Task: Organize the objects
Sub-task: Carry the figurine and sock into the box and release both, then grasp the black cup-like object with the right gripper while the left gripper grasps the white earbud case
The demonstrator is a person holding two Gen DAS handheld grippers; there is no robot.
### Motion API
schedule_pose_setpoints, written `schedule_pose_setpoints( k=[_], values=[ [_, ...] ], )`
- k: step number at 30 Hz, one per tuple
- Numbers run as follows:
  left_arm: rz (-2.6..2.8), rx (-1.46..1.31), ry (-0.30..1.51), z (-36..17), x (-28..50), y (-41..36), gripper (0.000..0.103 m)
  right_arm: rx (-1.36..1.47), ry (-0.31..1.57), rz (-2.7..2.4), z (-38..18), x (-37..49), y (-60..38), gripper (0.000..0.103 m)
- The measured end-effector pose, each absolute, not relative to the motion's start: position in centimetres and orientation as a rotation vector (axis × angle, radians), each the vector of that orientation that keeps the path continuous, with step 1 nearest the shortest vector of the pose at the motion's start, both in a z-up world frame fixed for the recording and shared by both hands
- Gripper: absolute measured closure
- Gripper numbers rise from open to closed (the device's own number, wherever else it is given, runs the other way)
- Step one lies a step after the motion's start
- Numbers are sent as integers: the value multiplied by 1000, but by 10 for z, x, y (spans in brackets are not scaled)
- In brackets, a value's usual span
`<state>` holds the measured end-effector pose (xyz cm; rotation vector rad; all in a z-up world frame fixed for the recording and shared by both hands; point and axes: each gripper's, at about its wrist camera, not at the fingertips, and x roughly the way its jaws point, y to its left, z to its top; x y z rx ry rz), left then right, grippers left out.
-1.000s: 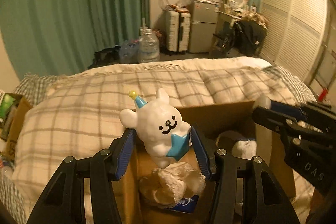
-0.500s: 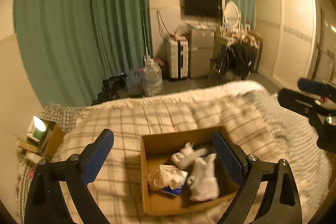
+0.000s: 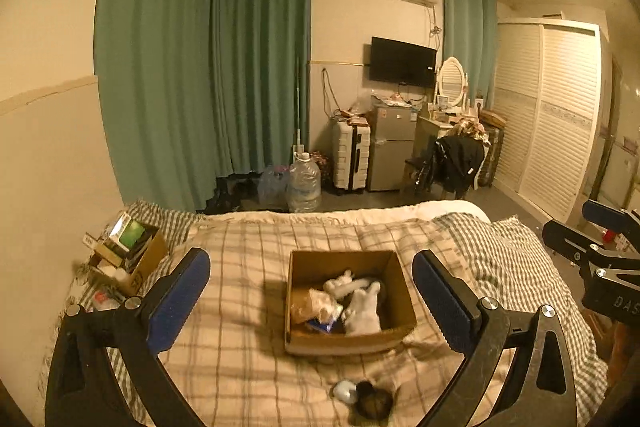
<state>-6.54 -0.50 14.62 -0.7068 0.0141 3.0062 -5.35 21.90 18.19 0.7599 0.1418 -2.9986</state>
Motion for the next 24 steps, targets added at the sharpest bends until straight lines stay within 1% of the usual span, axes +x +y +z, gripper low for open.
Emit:
schedule_pose_setpoints(
  k=[2, 7, 13, 15, 17, 21, 24],
  values=[
    [3019, -724, 24, 135, -56, -6, 0, 759, 139, -2992, 172, -40, 216, 12],
    [3058, -768, 25, 88, -43, -13, 0, 865, 167, -2957, 115, -32, 204, 10],
    [3060, -949, -96, -8, -63, -31, 0, 1121, 155, -2833, -1, -77, 187, 10],
    [3049, -1036, -106, -40, -68, -36, 0, 1180, 192, -2802, -39, -89, 178, 10],
    [3036, -1124, -99, -69, -72, -39, 0, 1214, 200, -2761, -65, -93, 174, 10],
    [3018, -1240, -73, -98, -78, -41, 0, 1350, 247, -2625, -116, -105, 157, 10],
    [3008, -1276, -79, -103, -83, -42, 0, 1402, 300, -2565, -132, -110, 146, 10]
  ],
)
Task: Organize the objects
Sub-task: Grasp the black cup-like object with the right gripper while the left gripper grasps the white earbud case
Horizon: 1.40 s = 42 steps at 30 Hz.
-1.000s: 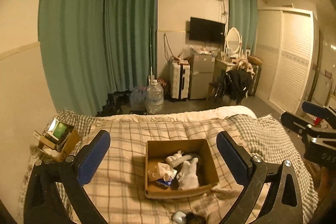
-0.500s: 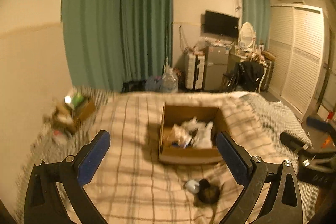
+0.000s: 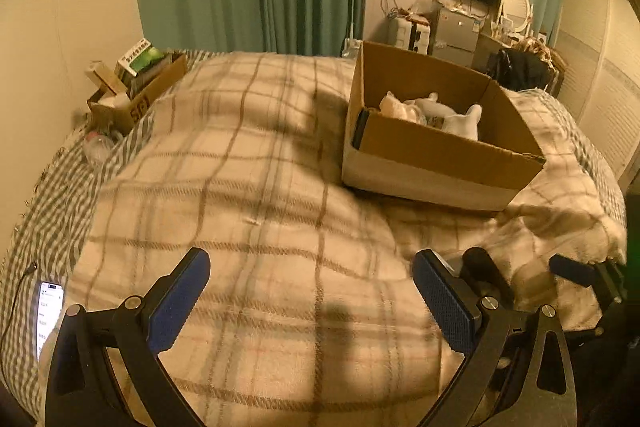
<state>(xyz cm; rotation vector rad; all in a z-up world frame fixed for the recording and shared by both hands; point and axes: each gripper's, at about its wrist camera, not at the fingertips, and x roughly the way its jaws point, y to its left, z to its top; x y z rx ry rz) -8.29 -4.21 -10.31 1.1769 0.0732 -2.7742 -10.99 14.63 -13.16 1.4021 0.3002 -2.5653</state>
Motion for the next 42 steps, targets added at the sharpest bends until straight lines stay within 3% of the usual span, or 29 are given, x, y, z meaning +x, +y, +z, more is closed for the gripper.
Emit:
schedule_pose_setpoints(
  k=[3, 5, 6, 18, 21, 34, 36, 39, 41, 42],
  values=[
    [-2774, 1191, 82, -106, -84, -43, 0, 1442, 333, -2510, -147, -115, 136, 13],
    [-2775, 1192, 82, -107, -83, -42, 0, 1484, 354, -2472, -156, -118, 132, 48],
    [-2776, 1192, 85, -106, -83, -42, 0, 1509, 366, -2460, -161, -119, 132, 50],
    [-2817, 1305, 53, -102, -98, -9, 0, 1267, 197, -2654, -88, -105, 180, 58],
    [-2801, 1344, 23, -111, -116, 11, 0, 1249, 196, -2691, -71, -121, 192, 75],
    [-2690, 1551, -167, -181, -152, 56, 2, 1345, 75, -2647, -108, -153, 214, 75],
    [-2711, 1561, -188, -183, -153, 62, 6, 1360, 80, -2654, -111, -153, 212, 75],
    [-2727, 1585, -210, -190, -158, 69, 24, 1378, 65, -2664, -114, -154, 213, 75],
    [-2730, 1645, -189, -197, -163, 70, 57, 1380, 48, -2673, -115, -154, 215, 75],
    [-2734, 1669, -173, -199, -163, 69, 57, 1382, 42, -2673, -115, -153, 216, 75]
  ],
)
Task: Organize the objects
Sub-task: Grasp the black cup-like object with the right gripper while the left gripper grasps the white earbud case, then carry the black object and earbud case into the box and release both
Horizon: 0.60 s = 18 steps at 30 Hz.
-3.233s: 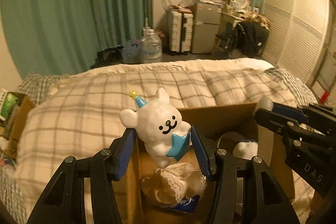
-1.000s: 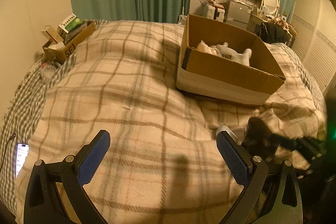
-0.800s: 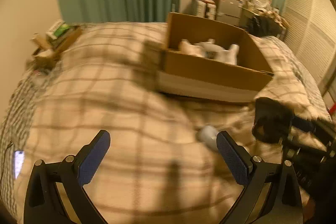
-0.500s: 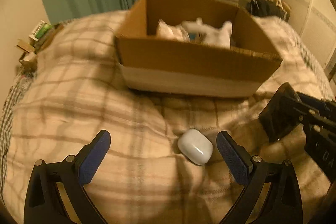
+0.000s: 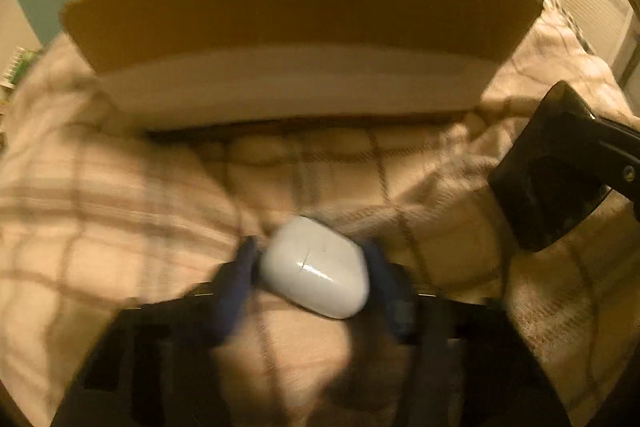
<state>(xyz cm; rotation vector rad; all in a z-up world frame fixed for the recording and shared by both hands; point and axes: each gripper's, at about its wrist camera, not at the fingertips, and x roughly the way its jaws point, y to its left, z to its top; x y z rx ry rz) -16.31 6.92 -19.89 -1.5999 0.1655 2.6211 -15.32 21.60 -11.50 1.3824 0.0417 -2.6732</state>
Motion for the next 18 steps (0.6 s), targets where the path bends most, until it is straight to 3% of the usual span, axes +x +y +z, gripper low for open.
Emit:
schedule_pose_setpoints(
  k=[18],
  values=[
    [2788, -1399, -130, -124, -87, 10, 57, 1224, 138, -2768, -83, -97, 200, 76]
  ],
)
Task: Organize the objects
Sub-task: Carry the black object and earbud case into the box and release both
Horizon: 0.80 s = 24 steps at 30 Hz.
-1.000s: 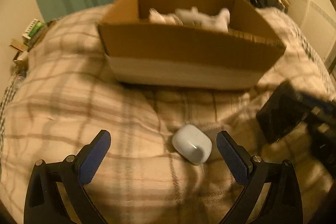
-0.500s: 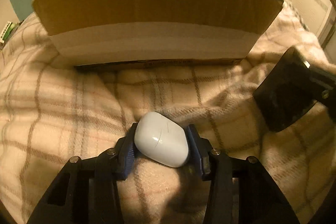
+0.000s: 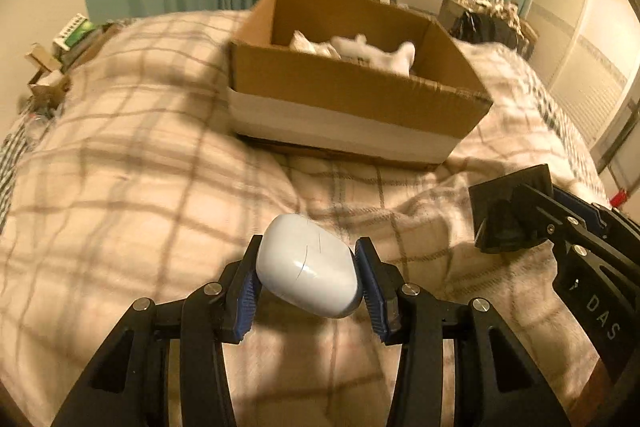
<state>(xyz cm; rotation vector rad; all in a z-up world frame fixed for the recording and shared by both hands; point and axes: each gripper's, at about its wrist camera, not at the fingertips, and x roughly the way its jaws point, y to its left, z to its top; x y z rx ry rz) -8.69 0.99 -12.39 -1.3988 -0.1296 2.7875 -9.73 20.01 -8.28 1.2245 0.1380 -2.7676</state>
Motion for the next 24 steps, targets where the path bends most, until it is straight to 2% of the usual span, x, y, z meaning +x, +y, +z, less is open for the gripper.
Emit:
schedule_pose_setpoints(
  k=[9, 24],
  values=[
    [2858, -1295, -204, -86, -65, -4, 57, 1103, 167, -2806, -43, -69, 187, 76],
    [2844, -1016, -217, 36, -90, -16, 57, 776, 177, -2819, 78, -79, 173, 76]
  ],
)
